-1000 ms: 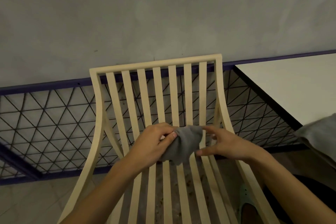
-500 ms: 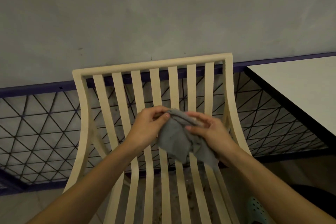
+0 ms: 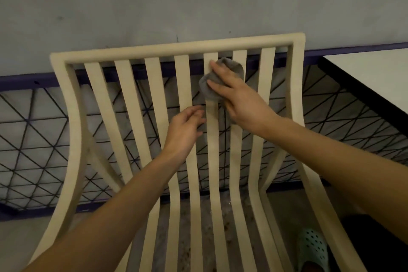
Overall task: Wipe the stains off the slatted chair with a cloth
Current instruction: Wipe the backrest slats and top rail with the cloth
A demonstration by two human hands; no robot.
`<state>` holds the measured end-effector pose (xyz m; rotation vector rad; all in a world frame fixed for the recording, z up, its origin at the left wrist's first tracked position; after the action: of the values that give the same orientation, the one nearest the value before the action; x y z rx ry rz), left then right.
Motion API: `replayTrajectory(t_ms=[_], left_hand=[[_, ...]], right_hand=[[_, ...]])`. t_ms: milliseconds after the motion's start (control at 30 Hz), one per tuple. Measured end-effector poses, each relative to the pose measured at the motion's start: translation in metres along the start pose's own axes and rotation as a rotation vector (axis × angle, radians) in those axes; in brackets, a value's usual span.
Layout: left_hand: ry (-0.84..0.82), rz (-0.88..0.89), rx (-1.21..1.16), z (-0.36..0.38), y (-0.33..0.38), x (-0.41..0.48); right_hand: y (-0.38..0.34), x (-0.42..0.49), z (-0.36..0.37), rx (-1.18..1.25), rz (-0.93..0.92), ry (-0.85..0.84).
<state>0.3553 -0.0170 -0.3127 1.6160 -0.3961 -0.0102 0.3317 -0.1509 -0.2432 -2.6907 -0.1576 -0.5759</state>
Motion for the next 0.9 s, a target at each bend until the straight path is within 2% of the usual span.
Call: replayTrajectory(t_ms=[100,167,300,367,467,633,767,900], left_hand=[[0.215,0.126,0.025,-0.024,0.009,0.001],[0.298,0.205,0.055,-0.036,0.018,0.001],[0.275,0.263,0.125,-0.04,0.027,0.002],[0.268,0.235,0.119,-0.038,0.024,0.001],[0.178,0.113,-0.023,-0.024,0.009,0.005],[0.106,-0.036,-0.109,-0.024,-0.01,0.013],[0.077,-0.046,-0.166,-0.024,-0.011,0.016],[0.121,-0.069,-0.177,-0.026,-0.013,0.016]], right_hand=[[0.005,-0.014,0.007,-0.142,-0.093,0.015],[0.001,-0.013,-0.003,-0.212,-0.113,0.069],[-0.016,0.008,-0.033,-0.134,-0.114,0.132],[-0.027,0.022,-0.048,-0.145,-0.149,0.207],[-0.034,0.034,-0.047,-0.179,-0.155,0.246],[-0.023,0.004,0.0,-0.226,-0.144,0.125],[-0.015,-0.024,0.033,-0.168,-0.077,-0.008],[-0.014,-0.029,0.041,-0.163,-0.071,-0.099]])
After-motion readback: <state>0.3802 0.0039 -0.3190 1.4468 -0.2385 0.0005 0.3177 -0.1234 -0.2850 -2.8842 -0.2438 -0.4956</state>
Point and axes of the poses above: each hand's wrist, its own x-axis towards the middle knuckle, its own z-axis out of the palm, y = z × x, the point moved 8 cm from there along x, towards the middle knuckle, and after that the axes turned 14 degrees about z, right-handed, at the moved point
